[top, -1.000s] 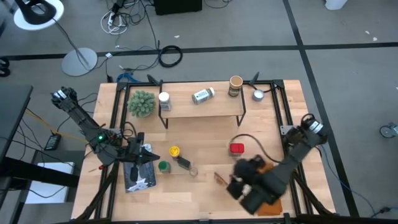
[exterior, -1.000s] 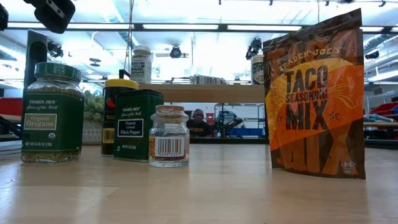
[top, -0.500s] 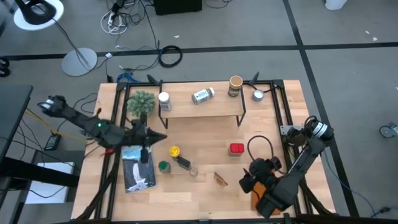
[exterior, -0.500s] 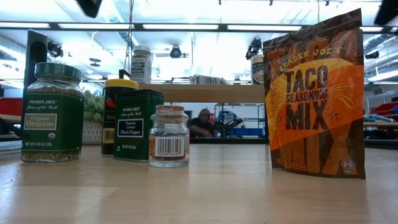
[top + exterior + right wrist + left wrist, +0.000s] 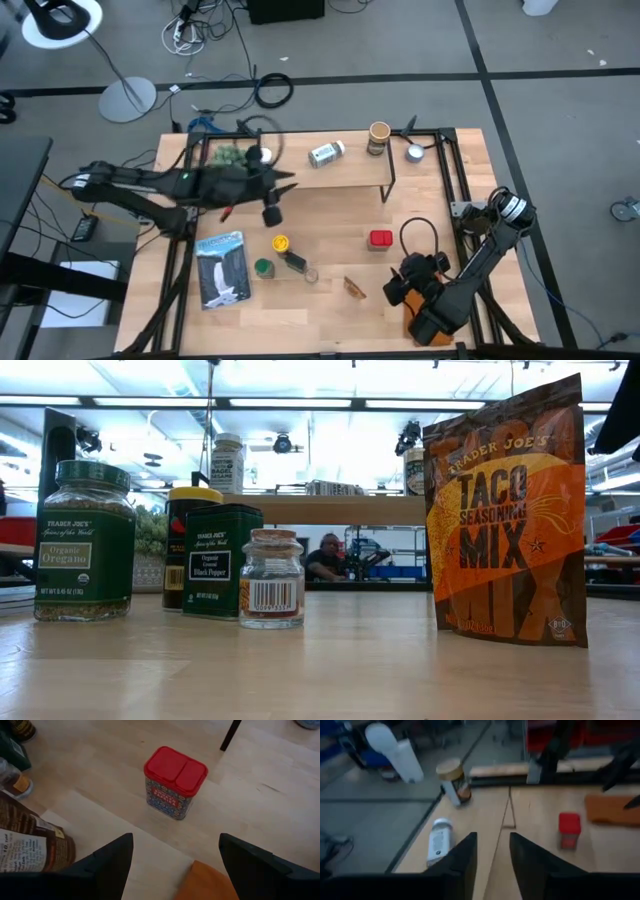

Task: Shelf spices
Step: Put the white seasoning bottle on the shelf aligned with the other white seasoning bottle

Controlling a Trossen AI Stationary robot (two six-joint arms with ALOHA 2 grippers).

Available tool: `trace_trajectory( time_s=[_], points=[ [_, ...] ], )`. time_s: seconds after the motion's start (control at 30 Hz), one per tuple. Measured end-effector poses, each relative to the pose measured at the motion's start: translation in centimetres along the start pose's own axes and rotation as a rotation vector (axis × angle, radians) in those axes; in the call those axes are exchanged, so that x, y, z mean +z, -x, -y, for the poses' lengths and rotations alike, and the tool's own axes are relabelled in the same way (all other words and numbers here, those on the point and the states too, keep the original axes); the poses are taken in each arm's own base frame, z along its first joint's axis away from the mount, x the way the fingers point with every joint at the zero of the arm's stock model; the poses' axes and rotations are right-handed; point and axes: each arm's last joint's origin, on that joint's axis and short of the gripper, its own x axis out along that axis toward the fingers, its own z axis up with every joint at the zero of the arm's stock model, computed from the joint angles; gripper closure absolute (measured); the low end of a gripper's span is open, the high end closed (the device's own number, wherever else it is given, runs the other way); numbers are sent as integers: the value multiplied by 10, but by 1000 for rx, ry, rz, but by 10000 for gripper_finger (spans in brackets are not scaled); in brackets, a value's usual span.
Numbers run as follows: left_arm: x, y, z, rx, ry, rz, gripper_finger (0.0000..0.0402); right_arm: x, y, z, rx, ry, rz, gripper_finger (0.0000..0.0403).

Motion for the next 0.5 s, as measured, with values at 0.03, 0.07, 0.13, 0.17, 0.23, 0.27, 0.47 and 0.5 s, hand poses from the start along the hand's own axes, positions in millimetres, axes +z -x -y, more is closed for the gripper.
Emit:
trace_trajectory(
  time_s=[0.03, 0.07, 0.13, 0.17, 0.23, 0.27, 0.47, 0.5],
  points=[
    [5, -7, -3, -8, -5, -36, 271, 0, 0, 0, 1, -1, -1, 110],
    [10, -13, -6, -25, -5, -67, 262, 0, 0, 0, 1, -1, -1, 110],
    [16, -27, -11, -71, 1, -156, 245, 0, 0, 0, 1, 1, -1, 110],
    [20, -33, -15, -86, 1, -196, 236, 0, 0, 0, 2, -2, -2, 110],
    [24, -45, -19, -94, -5, -274, 218, 0, 0, -1, 5, -6, -6, 110],
    [25, -50, -20, -90, -10, -306, 210, -1, 0, -1, 8, -8, -8, 110],
    [28, -78, -19, -57, -74, -322, 164, -1, 0, -1, 7, 0, -11, 110],
    [29, -81, -19, -34, -90, -307, 160, -1, 0, -1, 5, 2, -10, 110]
  ],
)
